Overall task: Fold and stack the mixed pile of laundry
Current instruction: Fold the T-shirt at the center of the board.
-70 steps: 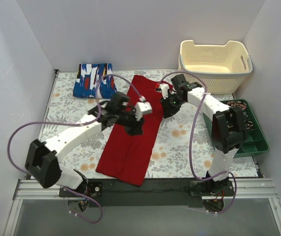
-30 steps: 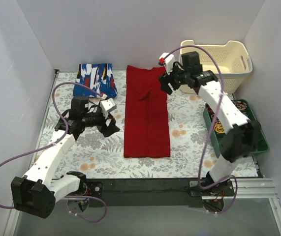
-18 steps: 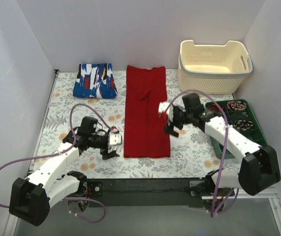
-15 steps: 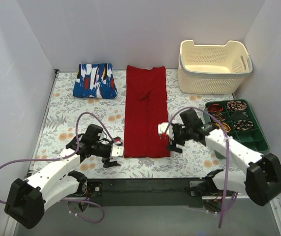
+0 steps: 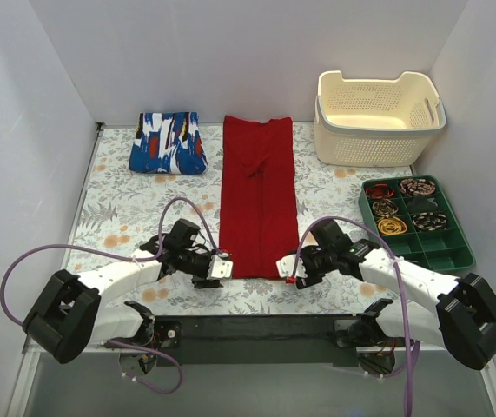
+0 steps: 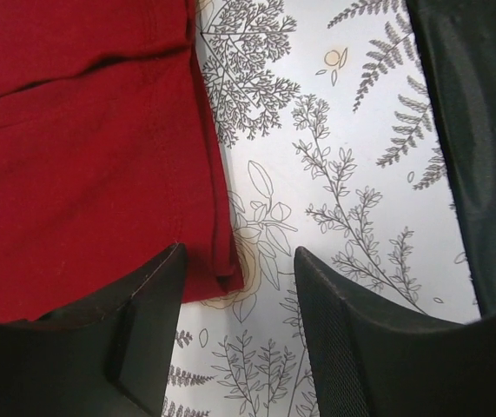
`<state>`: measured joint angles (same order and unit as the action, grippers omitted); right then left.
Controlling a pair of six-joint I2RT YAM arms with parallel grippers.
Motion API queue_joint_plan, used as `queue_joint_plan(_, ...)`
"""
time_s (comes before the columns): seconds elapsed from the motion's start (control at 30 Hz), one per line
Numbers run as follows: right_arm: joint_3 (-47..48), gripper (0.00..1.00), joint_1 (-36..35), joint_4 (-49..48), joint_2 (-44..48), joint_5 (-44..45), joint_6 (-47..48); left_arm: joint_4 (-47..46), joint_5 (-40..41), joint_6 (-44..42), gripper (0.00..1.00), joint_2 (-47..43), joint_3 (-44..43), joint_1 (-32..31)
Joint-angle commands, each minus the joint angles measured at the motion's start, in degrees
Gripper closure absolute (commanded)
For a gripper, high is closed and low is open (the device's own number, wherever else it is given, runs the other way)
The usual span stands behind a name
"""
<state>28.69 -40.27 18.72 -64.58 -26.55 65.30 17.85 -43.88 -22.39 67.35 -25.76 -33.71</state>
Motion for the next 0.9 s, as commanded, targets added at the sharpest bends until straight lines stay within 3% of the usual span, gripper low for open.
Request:
queue_joint_plan(0.0, -2.49, 0.43, -1.21, -3.42, 0.59, 0.7, 5.01, -4.66, 0.72, -1.34, 0.5, 1.99, -0.78, -0.48)
queue_joint_plan(0.17, -4.43, 0.46, -2.71, -4.48, -0.63, 2.72, 5.1, -5.89, 2.65, -2.13, 0.53, 4.36, 0.18, -0.91)
queue_joint_plan(0.33, -4.78, 0.58, -3.67, -7.55, -4.32, 7.2, 2.48, -6.16, 5.99, -3.53, 0.59, 6.56, 1.67, -1.79)
queue_joint_plan(0.43, -4.34, 0.7, -4.55, -7.82, -5.91, 8.88, 1.07, -5.72, 8.28, -2.66, 0.69, 8.49, 0.98, -2.23)
queue_joint_plan(0.47, -4.43, 0.79, -4.99, -7.91, -6.0, 9.4, 0.71, -5.28, 8.63, -2.48, 0.81, 8.93, 0.54, -2.49)
queue_joint_plan(0.53, -4.87, 0.87, -6.66, -7.91, -5.3, 10.81, -0.34, -4.32, 8.63, -1.52, 0.93, 8.94, -0.34, -2.85)
queue_joint_plan(0.57, -5.04, 0.98, -7.53, -8.08, -4.86, 11.51, -2.61, -3.96, 8.46, -1.43, 1.0, 8.33, -0.43, -3.63)
queue_joint_plan(0.7, -3.73, 0.99, -11.05, -5.81, -2.32, 13.98, -10.53, 0.77, 7.32, -1.34, 1.0, 2.1, 0.18, -8.63)
queue_joint_plan(0.87, -2.07, 0.99, -18.43, 2.53, 9.89, 12.57, -17.21, 7.63, 4.33, 6.98, 1.0, -10.46, 0.01, -16.11)
